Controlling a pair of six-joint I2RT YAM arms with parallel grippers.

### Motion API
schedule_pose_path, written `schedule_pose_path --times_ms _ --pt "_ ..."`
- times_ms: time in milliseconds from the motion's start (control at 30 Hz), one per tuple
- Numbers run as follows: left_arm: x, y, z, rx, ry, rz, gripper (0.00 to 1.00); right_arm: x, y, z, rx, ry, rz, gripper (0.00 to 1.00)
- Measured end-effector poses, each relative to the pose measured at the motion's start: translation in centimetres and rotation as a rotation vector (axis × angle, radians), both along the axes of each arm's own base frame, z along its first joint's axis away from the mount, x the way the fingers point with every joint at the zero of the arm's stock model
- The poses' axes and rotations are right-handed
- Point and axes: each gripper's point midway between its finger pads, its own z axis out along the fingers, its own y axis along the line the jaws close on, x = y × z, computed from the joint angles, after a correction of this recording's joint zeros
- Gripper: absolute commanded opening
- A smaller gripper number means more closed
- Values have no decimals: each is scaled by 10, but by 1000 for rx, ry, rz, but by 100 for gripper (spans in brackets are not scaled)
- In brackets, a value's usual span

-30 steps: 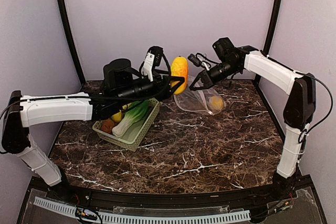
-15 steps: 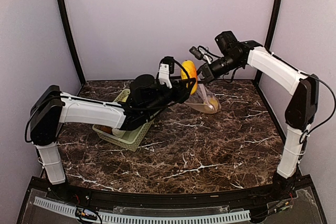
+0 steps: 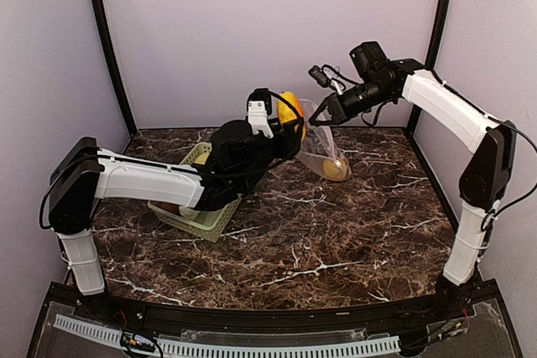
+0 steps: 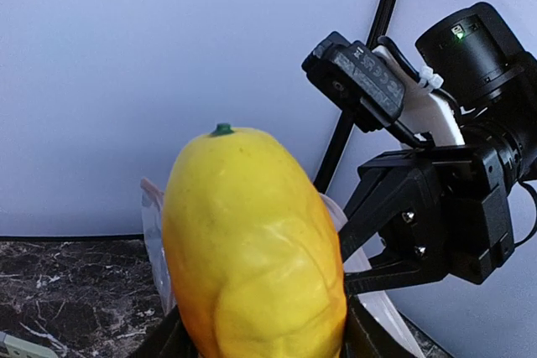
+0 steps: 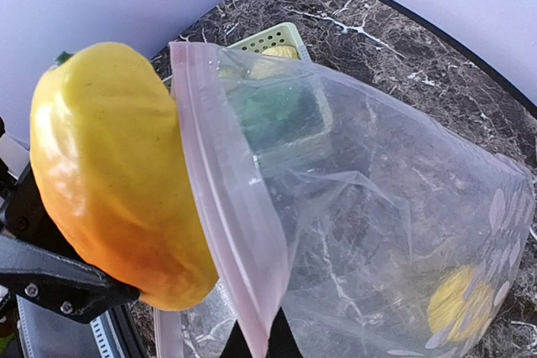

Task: Place the food in the zip-top bag and seal the zipper
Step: Place the fake fruit in the zipper food storage bag.

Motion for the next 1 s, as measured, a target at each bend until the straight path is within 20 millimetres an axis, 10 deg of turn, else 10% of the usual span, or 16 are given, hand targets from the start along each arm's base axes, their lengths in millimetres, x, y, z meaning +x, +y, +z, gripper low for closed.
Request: schedule_pose_path --times_ms 567,1000 --pt "-10 -25 30 107 -25 -130 81 18 -19 7 -7 -31 -60 0" --pt "-37 95 42 451 54 34 83 52 -78 8 -72 -85 -211 0"
